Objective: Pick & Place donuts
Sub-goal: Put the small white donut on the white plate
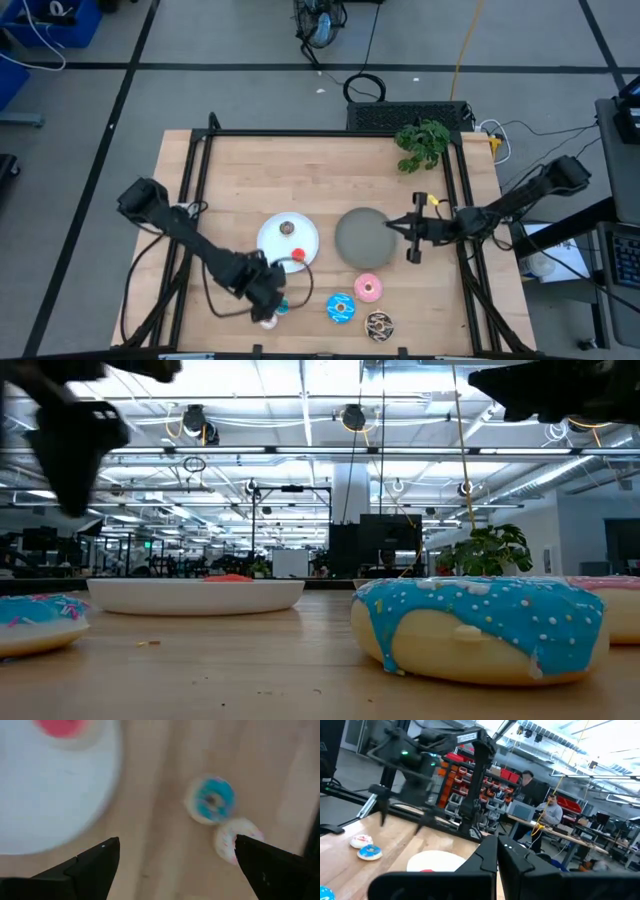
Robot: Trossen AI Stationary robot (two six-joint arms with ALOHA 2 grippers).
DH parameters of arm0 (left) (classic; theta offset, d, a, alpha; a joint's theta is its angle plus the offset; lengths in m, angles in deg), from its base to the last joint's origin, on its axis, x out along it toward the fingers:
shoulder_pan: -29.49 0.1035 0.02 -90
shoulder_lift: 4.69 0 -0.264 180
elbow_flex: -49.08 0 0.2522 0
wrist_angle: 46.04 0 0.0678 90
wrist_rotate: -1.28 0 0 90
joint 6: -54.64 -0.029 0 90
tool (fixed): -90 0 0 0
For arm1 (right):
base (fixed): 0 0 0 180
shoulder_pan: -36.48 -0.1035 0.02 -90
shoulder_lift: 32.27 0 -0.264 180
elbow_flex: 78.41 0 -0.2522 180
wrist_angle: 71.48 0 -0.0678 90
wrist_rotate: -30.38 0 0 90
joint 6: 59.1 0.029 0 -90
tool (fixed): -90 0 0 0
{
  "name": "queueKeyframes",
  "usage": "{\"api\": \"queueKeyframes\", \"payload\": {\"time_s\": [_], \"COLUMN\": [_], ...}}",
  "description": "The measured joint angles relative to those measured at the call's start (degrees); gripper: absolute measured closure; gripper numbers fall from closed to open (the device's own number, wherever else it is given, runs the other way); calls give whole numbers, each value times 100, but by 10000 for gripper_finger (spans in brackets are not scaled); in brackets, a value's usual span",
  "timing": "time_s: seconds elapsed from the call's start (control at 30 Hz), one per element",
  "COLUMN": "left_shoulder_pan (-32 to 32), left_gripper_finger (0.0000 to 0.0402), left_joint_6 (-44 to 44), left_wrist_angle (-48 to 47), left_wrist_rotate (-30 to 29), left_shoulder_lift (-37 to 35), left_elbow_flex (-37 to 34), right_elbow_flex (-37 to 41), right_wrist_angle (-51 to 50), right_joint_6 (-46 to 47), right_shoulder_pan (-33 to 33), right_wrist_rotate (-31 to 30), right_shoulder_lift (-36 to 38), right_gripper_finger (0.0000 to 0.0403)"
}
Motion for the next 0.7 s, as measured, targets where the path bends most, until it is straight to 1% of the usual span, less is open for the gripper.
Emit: {"api": "queueKeyframes", "payload": {"time_s": [0.1,0.27,0.37,0.43,0.57,0.7], "left_shoulder_pan": [-238,-527,-606,-611,-613,-615], "left_gripper_finger": [24,86,120,132,132,113], "left_joint_6": [142,478,663,693,681,578], "left_wrist_angle": [21,37,42,25,6,1], "left_wrist_rotate": [83,-28,-251,-285,-194,-35], "left_shoulder_lift": [196,450,599,705,954,1079], "left_elbow_flex": [228,689,778,778,769,769], "right_elbow_flex": [103,110,110,110,110,110], "right_wrist_angle": [6,-29,-24,-26,-23,-22], "right_joint_6": [0,13,22,22,7,-65], "right_shoulder_pan": [0,0,0,-18,-69,-70], "right_wrist_rotate": [1,6,23,25,28,28], "right_shoulder_lift": [140,166,166,166,166,166], "right_gripper_finger": [403,403,403,403,403,403]}}
